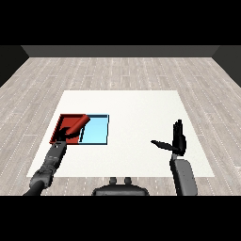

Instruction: Pick the red can and put it in the red box

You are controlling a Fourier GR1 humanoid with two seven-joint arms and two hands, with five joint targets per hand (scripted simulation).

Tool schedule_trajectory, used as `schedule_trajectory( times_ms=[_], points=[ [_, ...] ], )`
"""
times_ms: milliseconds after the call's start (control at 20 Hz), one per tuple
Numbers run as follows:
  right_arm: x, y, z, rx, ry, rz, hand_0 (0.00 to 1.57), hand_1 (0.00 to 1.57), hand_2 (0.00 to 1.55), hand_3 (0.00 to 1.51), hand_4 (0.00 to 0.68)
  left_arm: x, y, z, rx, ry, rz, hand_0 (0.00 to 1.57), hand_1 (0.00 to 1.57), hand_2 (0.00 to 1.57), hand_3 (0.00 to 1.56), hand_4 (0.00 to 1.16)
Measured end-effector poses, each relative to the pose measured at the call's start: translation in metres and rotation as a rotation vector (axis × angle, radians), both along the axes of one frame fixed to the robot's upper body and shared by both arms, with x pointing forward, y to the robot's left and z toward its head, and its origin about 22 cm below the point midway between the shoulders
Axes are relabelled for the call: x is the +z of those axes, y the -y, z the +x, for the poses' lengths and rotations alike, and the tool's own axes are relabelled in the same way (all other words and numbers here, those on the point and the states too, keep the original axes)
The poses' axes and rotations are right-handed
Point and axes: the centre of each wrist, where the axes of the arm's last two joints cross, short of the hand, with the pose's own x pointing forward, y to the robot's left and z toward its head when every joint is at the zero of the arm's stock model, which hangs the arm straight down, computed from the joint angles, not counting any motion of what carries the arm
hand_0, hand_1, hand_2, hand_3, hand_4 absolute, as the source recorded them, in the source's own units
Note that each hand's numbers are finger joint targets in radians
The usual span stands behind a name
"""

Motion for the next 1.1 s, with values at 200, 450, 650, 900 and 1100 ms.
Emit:
schedule_trajectory(
  times_ms=[200,450,650,900,1100],
  points=[
    [-0.005,-0.003,0.004,-0.005,-0.002,-0.006,0.0,0.0,0.0,0.0,0.0,-0.004,-0.009,-0.004,0.022,-0.061,-0.018,0.82,0.82,0.77,0.0,0.72],
    [-0.001,0.0,0.003,0.001,0.006,-0.01,0.0,0.0,0.0,0.0,0.0,0.0,-0.019,-0.004,0.034,-0.151,-0.012,0.0,0.0,0.0,0.0,0.0],
    [0.001,0.005,-0.004,0.01,0.02,-0.013,0.0,0.0,0.0,0.0,0.0,0.001,-0.032,-0.011,0.041,-0.063,-0.067,0.0,0.0,0.0,0.0,0.0],
    [0.015,0.008,-0.006,0.033,0.066,-0.013,0.0,0.0,0.0,0.0,0.0,0.017,-0.041,-0.004,0.02,0.262,-0.14,0.0,0.0,0.0,0.0,0.0],
    [0.02,-0.001,-0.008,0.097,0.09,0.008,0.0,0.0,0.0,0.0,0.0,0.036,-0.025,0.016,-0.102,0.618,-0.239,0.0,0.0,0.0,0.0,0.0]
  ],
)
